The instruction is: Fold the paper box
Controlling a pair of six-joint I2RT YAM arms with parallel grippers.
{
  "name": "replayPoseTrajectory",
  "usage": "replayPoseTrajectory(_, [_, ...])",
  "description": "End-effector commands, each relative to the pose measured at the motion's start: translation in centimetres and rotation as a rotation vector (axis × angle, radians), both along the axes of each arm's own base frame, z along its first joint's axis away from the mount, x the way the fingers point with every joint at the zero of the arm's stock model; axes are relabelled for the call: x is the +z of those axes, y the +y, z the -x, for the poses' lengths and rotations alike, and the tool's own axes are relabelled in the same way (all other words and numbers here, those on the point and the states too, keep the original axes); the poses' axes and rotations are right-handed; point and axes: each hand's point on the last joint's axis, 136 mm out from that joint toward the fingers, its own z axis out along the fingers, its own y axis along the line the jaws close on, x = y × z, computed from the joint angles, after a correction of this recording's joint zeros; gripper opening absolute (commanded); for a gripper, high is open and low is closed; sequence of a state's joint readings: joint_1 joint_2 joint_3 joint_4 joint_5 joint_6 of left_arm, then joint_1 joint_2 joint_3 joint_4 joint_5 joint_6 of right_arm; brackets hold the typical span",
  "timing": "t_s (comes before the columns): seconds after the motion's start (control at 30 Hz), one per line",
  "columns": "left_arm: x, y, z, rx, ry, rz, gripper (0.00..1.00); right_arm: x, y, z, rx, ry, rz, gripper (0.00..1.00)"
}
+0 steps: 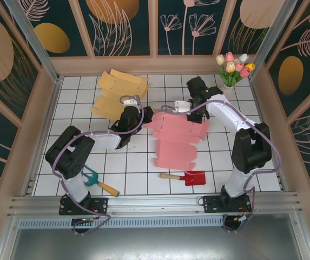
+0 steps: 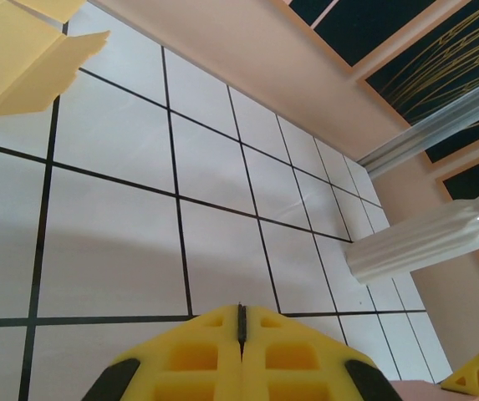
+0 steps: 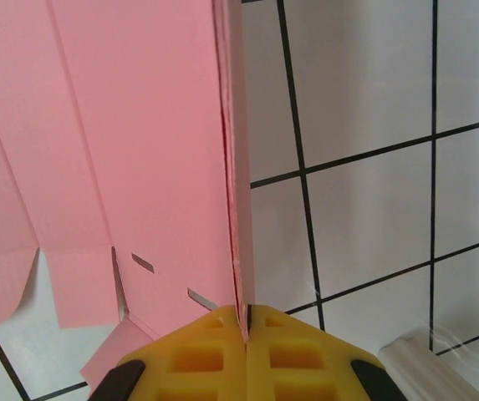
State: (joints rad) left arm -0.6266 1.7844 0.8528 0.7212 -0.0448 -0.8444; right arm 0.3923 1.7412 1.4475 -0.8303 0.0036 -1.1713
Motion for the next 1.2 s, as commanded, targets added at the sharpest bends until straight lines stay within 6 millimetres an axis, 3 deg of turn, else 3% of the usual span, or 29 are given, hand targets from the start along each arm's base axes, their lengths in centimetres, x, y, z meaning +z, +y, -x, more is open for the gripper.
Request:
replayPoseTrajectory(0.0, [0.7,-1.0,0.2,-0.04,-0.006,0.038,0.04,1.2,0.1,-0.3,-0.001,-0.047,-0.023,0.0])
replayPoseTrajectory(0.2, [1.3,-4.2,1.7,-0.13,-0.025,0.037,0.03,1.1,0.2,-0.5,-0.026,-0.047,-0.031,0.0])
replayPoseTrajectory(0.6, [0.2,-7.4,2.8,-0.209,-0.009,0.044,0.02,1.7,1.3,-0.3,-0.042,-0.045,-0.096,0.0])
replayPoseTrajectory(0.77, [-0.5,-5.7,2.8,-0.155,-0.017,-0.042,0.04,0.9,0.6,-0.3,-0.039,-0.09,-0.055,0.0])
replayPoseTrajectory(0.93, [-2.0,-2.9,3.2,-0.089,0.007,-0.154,0.11,2.2,-0.2,-1.0,-0.051,-0.202,-0.031,0.0])
replayPoseTrajectory(1.17, [-4.3,-1.7,4.0,-0.072,0.06,-0.175,0.13,3.1,-0.8,-1.1,-0.062,-0.331,-0.004,0.0])
